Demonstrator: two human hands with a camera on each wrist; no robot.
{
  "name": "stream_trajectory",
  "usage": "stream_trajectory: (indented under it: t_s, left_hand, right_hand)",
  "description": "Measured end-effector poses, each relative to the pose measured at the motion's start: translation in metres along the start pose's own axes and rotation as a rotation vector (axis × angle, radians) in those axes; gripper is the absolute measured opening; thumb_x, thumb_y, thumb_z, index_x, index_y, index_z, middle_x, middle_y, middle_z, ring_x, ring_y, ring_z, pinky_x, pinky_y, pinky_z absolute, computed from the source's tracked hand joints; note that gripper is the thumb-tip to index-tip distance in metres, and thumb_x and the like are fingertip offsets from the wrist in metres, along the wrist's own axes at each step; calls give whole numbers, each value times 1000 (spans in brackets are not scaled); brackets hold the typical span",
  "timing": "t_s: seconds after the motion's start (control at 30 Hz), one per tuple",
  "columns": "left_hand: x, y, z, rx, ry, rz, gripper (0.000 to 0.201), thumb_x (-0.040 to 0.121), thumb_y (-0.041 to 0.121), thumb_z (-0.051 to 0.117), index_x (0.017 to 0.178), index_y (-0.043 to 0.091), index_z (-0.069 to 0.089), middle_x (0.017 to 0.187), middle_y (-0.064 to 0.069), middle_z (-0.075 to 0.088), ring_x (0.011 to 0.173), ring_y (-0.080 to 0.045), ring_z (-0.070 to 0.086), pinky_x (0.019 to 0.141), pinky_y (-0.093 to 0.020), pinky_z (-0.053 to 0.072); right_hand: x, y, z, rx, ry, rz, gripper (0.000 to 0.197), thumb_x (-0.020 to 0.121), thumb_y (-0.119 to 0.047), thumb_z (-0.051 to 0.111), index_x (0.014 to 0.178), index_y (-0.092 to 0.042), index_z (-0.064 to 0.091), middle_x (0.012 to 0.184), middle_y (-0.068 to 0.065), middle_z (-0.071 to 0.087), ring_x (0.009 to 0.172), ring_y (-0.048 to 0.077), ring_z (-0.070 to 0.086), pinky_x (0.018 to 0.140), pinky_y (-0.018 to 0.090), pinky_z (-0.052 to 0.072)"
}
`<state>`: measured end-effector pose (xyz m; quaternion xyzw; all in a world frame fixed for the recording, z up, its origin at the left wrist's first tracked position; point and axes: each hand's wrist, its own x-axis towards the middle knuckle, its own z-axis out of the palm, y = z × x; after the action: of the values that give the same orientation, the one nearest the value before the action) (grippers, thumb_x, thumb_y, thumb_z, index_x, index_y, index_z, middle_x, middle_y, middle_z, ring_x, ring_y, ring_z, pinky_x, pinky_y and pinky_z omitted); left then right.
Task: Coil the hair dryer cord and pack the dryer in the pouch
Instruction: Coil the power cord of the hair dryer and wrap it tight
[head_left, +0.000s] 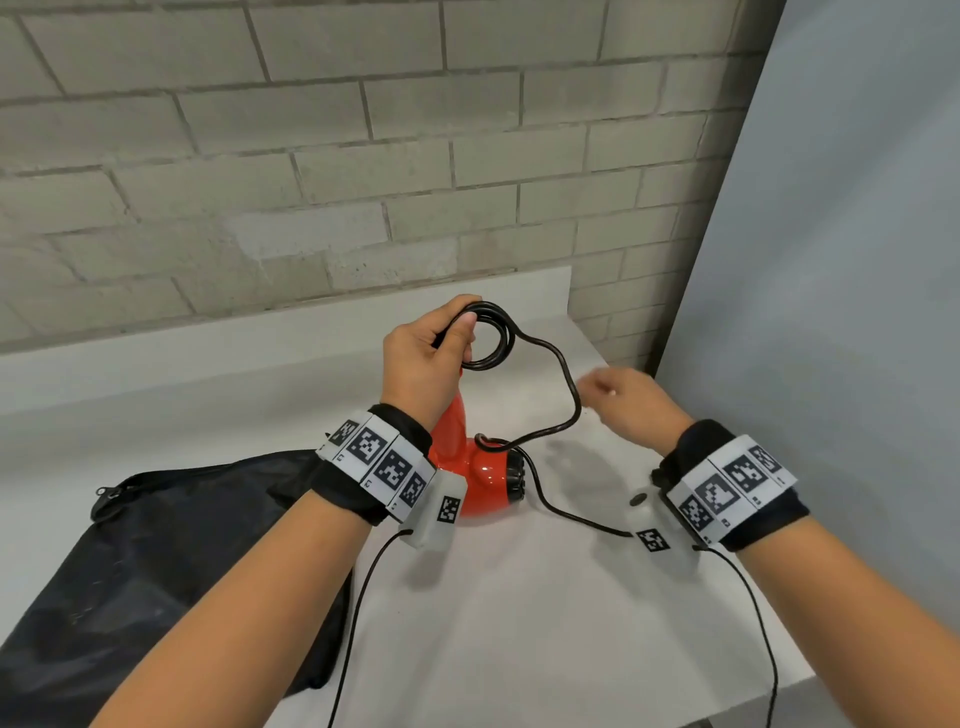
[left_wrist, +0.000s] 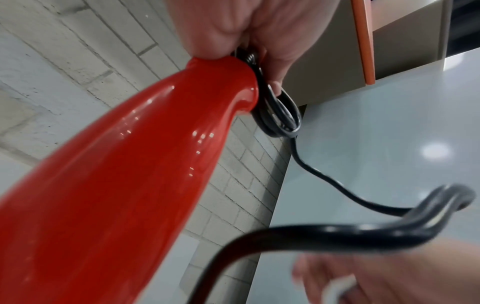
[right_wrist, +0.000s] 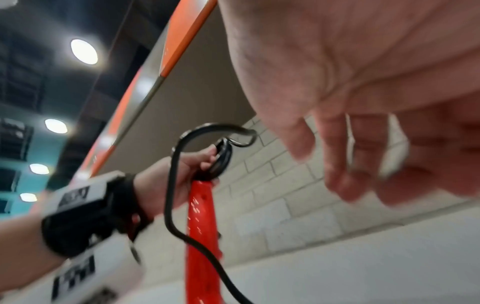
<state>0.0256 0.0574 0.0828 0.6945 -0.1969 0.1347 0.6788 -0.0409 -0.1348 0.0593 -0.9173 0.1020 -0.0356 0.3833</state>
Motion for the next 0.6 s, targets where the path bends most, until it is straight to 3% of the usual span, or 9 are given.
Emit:
stream_trajectory:
  t_s: [0.13,0.33,0.4,0.5,0.53,0.6]
  left_hand:
    - [-1,0,7,33,-12,13,26,89,7,52,111,17,62,55,4,51,47,1,45,57,-10,41]
    - [1,2,12,66,-2,-4,26,89,6,52,112,9,63,57,6,52,47,2,47,57,-7,41]
    - [3,2,12,66,4,-20,26,89,7,52,112,9,63,57,4,51,47,1,47,57,-7,42]
    - [4,3,12,64,1,-42,26,89,8,52,112,13,63,57,3,52,47,1,48,56,-8,42]
    - [5,3,12,58,-1,-50,26,89,9,52,112,15,62,57,2,52,47,1,48,55,-8,42]
    - [5,3,12,42,-2,-64,26,89,9,52,112,18,61,57,1,51,46,1,47,54,-8,42]
  right_hand:
    - [-8,44,2,-523,-269,217,34,95,-16,36,119,-3,56,129,13,55,118,28,50,98,30,39]
    - [-19,80,14,-765,-388,390,40,97,-25,35,132,-7,39,136,10,48,126,28,44,103,32,36]
    - [-18,88,18,-700,-367,431,42,94,-29,45,129,-6,38,134,14,49,123,29,47,98,31,40]
    - [-13,93,18,-591,-280,399,10,92,-9,40,102,-12,42,119,17,52,104,31,53,86,33,43]
    - [-10,94,17,-532,-217,380,12,91,-2,35,97,-12,39,113,19,51,93,30,51,82,35,43]
    - [-5,89,13,-373,-69,317,28,85,9,31,105,-9,41,106,20,49,82,29,47,76,36,43]
